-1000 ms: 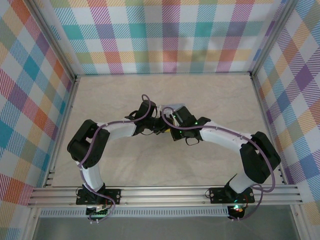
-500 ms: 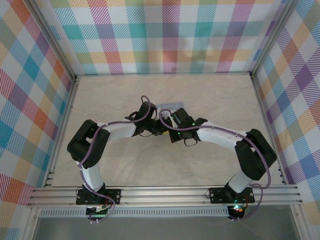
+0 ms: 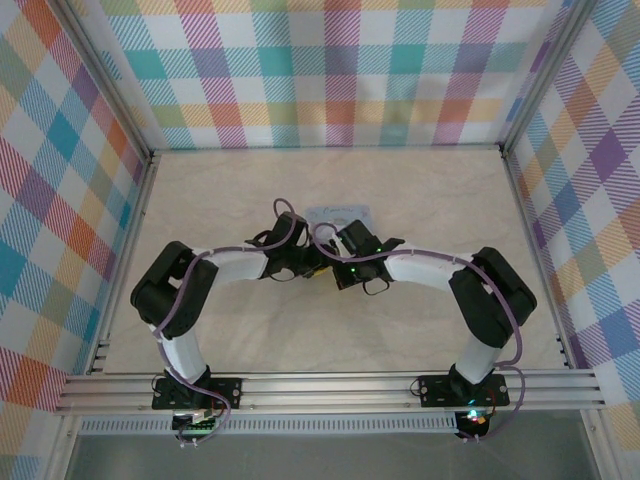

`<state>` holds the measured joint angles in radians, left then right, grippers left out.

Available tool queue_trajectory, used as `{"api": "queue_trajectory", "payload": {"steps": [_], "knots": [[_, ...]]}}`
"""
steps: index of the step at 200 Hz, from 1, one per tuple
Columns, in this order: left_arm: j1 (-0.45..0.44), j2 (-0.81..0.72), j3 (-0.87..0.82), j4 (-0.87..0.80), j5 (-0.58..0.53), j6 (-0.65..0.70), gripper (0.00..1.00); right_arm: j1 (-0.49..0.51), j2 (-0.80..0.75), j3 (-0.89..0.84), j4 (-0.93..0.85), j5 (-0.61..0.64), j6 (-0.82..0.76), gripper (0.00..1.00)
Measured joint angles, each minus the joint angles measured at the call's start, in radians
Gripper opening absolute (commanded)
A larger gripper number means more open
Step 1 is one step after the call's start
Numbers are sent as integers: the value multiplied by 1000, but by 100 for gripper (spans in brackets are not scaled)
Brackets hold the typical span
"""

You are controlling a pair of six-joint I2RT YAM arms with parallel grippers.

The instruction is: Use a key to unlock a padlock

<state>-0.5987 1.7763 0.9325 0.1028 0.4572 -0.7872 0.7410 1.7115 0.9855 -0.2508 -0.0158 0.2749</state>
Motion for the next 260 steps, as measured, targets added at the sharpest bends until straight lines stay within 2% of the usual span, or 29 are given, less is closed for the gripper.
{"api": "queue_trajectory", "payload": {"steps": [55,120,161,260], "knots": [[16,-140,-53,-57,-103,30,47,0,3,0,8,-2,-28,1],[47,-176,-53,-94,-208,44,48,-2,1,0,5,-3,-84,0],[64,-237,-53,-127,-292,44,53,-2,-9,2,-24,12,-162,0],[109,-229,20,-180,-320,60,53,-16,-11,44,-154,58,-359,0]]}}
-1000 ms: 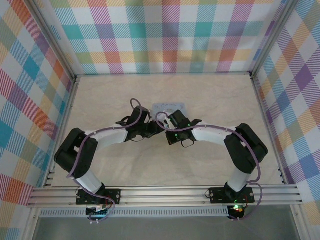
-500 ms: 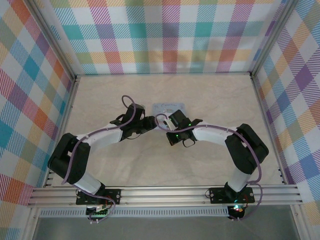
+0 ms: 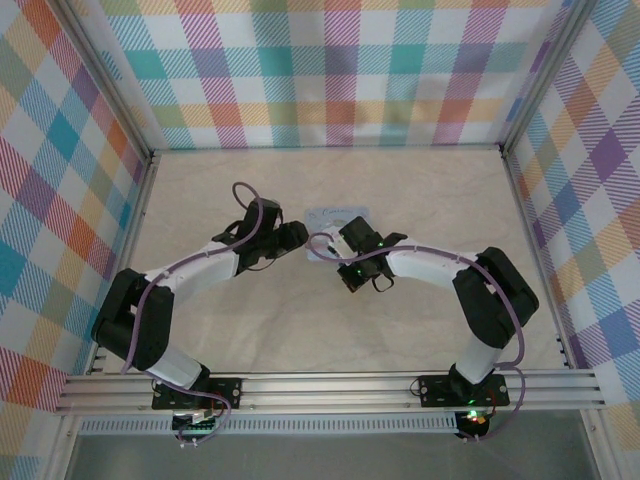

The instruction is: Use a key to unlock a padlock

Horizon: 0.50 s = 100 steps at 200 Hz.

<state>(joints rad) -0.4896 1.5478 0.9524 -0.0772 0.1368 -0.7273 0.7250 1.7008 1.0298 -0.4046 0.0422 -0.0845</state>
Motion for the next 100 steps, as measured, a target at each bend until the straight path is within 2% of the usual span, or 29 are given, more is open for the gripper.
{"api": "queue_trajectory", "payload": {"steps": [100], "knots": [[6,95,79,-28,11,18,53,-5,56,74,-74,-45,-112,0]]}}
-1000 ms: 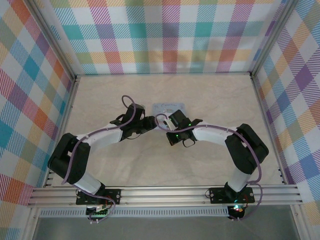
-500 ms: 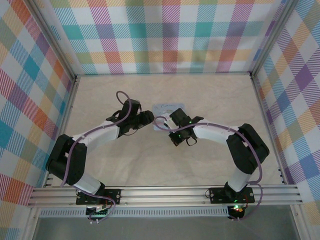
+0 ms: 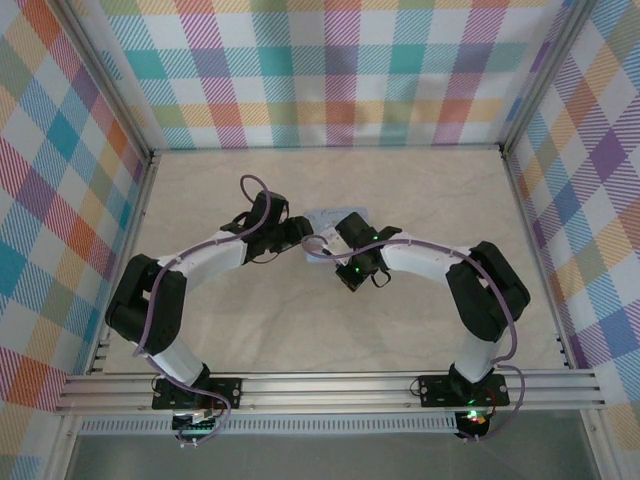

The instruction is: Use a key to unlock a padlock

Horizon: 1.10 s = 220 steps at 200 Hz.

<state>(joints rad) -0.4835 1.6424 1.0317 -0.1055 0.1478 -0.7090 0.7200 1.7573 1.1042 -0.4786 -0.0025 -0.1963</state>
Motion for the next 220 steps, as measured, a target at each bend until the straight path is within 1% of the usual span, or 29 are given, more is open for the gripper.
{"api": "queue_trajectory", "payload": {"steps": [64,106,137,175,220], "knots": [[3,40,39,-26,0,18,52,0,0,0,-9,2,-8,0],[9,79,63,-23,0,18,49,0,0,-1,-6,-8,-7,0],[16,134,98,-15,12,14,43,8,0,-1,2,-14,-8,0],[20,208,177,10,42,-3,28,17,0,-6,30,-16,-24,0],[26,263,236,34,75,-8,27,18,0,-11,45,-2,-37,0]]}}
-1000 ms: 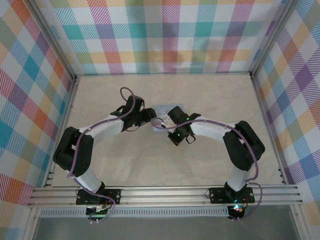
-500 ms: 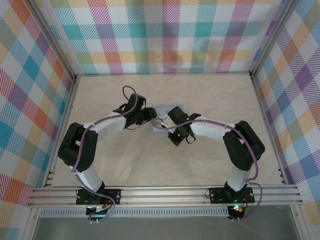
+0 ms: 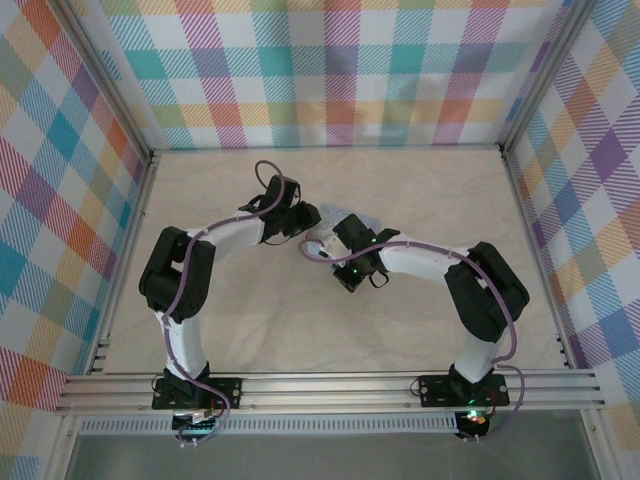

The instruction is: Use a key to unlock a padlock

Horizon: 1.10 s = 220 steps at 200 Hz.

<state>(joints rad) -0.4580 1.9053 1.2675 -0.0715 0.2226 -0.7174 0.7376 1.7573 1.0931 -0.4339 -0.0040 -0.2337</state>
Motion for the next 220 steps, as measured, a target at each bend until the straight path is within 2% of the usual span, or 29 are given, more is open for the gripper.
{"api": "queue_trajectory", "payload": {"steps": [220], "knots": [[5,2,-14,34,44,-30,27,3,0,-6,13,14,-72,0]]}}
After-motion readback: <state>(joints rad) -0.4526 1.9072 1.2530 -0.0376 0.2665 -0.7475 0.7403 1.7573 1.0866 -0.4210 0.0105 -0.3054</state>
